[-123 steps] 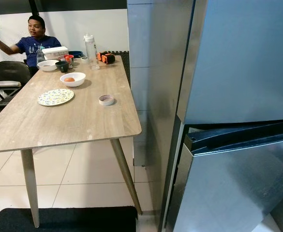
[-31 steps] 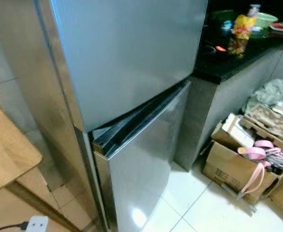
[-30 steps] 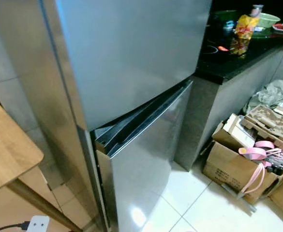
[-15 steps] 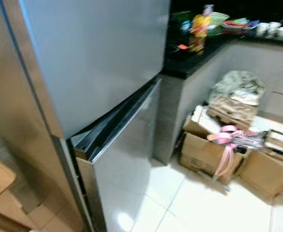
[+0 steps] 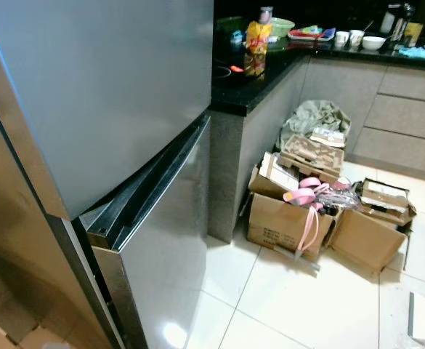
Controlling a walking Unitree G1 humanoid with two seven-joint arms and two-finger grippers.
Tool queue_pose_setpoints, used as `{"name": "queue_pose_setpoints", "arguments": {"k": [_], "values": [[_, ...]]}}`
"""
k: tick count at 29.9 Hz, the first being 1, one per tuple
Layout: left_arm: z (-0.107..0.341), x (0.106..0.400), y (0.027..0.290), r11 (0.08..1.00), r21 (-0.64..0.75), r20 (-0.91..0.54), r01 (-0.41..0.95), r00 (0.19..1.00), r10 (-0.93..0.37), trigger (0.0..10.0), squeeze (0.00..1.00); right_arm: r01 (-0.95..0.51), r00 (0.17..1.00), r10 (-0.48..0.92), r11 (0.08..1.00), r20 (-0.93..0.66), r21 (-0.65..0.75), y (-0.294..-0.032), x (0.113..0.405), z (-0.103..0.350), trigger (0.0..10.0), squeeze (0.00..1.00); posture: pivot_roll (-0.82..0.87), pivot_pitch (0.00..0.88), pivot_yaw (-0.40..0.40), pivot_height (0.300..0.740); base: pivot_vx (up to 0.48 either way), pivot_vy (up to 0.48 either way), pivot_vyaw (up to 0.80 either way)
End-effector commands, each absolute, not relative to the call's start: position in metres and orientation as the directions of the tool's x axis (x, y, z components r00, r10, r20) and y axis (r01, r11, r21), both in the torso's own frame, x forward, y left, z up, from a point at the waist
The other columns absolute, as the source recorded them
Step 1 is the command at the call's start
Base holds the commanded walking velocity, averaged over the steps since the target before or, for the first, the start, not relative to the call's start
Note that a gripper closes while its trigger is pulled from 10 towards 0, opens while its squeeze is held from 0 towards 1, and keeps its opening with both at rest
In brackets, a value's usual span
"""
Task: Restocking fridge
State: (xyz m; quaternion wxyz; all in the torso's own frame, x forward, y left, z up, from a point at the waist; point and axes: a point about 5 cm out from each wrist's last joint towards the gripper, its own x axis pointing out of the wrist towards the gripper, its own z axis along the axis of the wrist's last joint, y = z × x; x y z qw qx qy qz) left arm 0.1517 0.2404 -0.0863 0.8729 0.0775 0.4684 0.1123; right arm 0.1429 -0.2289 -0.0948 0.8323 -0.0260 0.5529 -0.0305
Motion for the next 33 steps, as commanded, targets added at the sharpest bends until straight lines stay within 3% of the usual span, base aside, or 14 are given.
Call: {"name": "queue_pose_setpoints", "arguments": {"k": [1,7,10,15,21,25,33], "values": [[-0.082,0.161,0.239,0.967,0.184,-0.771,-0.176,0.585,0.253,10.0,0.00,0.016,0.397,-0.081,0.997,-0.914,-0.081,-0.229,0.145,-0.094,10.0,0.00,-0.05,0.000,0.034,0.740,0.000,0.000,0.00],[-0.062,0.192,0.241,0.973,-0.011,-0.653,-0.233,0.738,0.169,10.0,0.00,0.017,0.409,-0.076,0.997,-0.910,-0.076,-0.229,0.146,-0.094,10.0,0.00,-0.05,0.000,0.032,0.740,0.000,0.000,0.00],[-0.059,0.198,0.241,0.981,0.003,-0.645,-0.192,0.749,0.149,10.0,0.00,0.018,0.414,-0.071,0.997,-0.908,-0.070,-0.229,0.147,-0.093,10.0,0.00,-0.04,0.000,0.029,0.740,0.000,0.000,0.00],[-0.055,0.206,0.237,0.977,-0.084,-0.613,-0.195,0.783,0.104,10.0,0.00,0.027,0.428,-0.062,0.998,-0.902,-0.055,-0.227,0.149,-0.093,10.0,0.00,-0.05,0.000,0.033,0.740,0.000,0.000,0.00],[-0.053,0.211,0.231,0.990,-0.060,-0.609,-0.129,0.790,0.066,10.0,0.00,0.026,0.431,-0.057,0.998,-0.901,-0.051,-0.227,0.149,-0.093,10.0,0.00,-0.05,0.000,0.032,0.740,0.000,0.000,0.00],[-0.042,0.229,0.218,0.998,-0.068,-0.540,-0.014,0.841,-0.025,10.0,0.00,0.024,0.437,-0.051,0.999,-0.898,-0.045,-0.226,0.151,-0.092,10.0,0.00,-0.05,0.000,0.032,0.740,0.000,0.000,0.00],[-0.034,0.242,0.208,0.993,-0.082,-0.500,0.086,0.858,-0.115,10.0,0.00,0.019,0.443,-0.050,0.999,-0.895,-0.046,-0.226,0.153,-0.091,10.0,0.00,-0.05,0.000,0.028,0.740,0.000,0.000,0.00]]}}
